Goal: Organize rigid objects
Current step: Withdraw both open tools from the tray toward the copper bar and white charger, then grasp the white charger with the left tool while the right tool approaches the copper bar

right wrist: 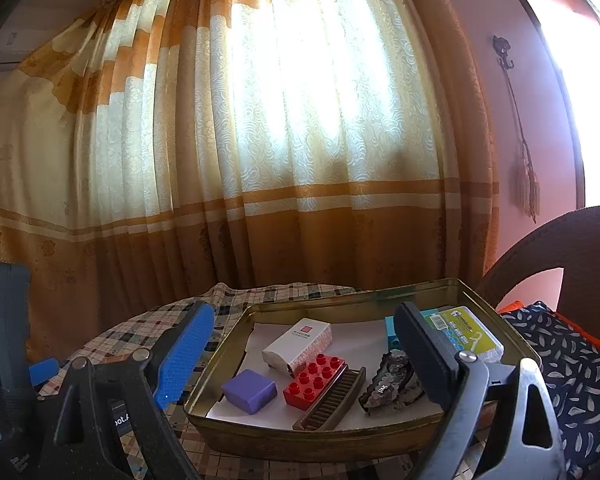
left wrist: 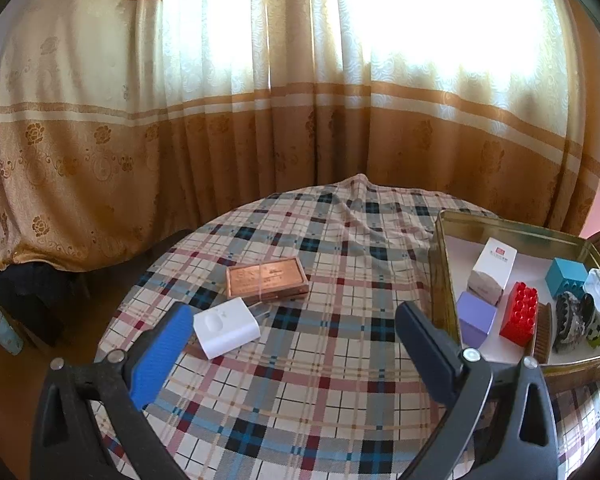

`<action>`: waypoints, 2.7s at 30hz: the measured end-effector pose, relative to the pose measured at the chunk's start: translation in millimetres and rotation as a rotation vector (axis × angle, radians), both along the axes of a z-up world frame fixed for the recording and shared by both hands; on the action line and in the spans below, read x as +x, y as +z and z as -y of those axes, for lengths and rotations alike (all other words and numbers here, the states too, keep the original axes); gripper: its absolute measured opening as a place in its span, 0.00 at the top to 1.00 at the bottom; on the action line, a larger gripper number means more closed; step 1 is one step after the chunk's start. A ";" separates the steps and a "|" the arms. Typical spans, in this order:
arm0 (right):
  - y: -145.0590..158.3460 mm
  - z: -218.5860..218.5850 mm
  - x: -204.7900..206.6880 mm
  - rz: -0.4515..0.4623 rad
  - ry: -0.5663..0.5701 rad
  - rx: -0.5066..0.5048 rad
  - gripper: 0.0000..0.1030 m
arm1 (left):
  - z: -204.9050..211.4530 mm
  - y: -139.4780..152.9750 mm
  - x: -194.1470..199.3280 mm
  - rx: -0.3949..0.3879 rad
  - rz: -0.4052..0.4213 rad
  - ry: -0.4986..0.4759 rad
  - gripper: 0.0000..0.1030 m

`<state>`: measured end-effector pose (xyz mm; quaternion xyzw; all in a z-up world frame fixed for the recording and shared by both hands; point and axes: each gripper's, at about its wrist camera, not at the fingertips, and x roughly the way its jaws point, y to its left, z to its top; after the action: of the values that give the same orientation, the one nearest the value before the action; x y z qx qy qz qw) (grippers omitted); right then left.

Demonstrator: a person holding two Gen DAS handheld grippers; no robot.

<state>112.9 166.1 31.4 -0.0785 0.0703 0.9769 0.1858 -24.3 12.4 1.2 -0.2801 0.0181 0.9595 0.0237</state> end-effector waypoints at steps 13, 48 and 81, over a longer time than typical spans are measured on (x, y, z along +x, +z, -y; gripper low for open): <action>-1.1 1.2 1.4 -0.005 0.005 -0.002 0.09 | 1.2 -0.4 -1.8 0.005 0.016 0.000 0.01; -7.9 87.6 -94.7 0.038 0.187 0.079 0.09 | 81.9 -6.9 -49.3 0.030 0.043 0.157 0.01; -16.0 64.8 -92.2 0.107 0.222 -0.063 0.09 | 49.8 -45.5 -88.6 -0.118 0.345 -0.148 0.37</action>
<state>20.7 101.3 15.4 -0.1435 0.0821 0.9832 0.0773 -112.9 -37.4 -44.2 -0.4392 0.0903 0.8902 0.0807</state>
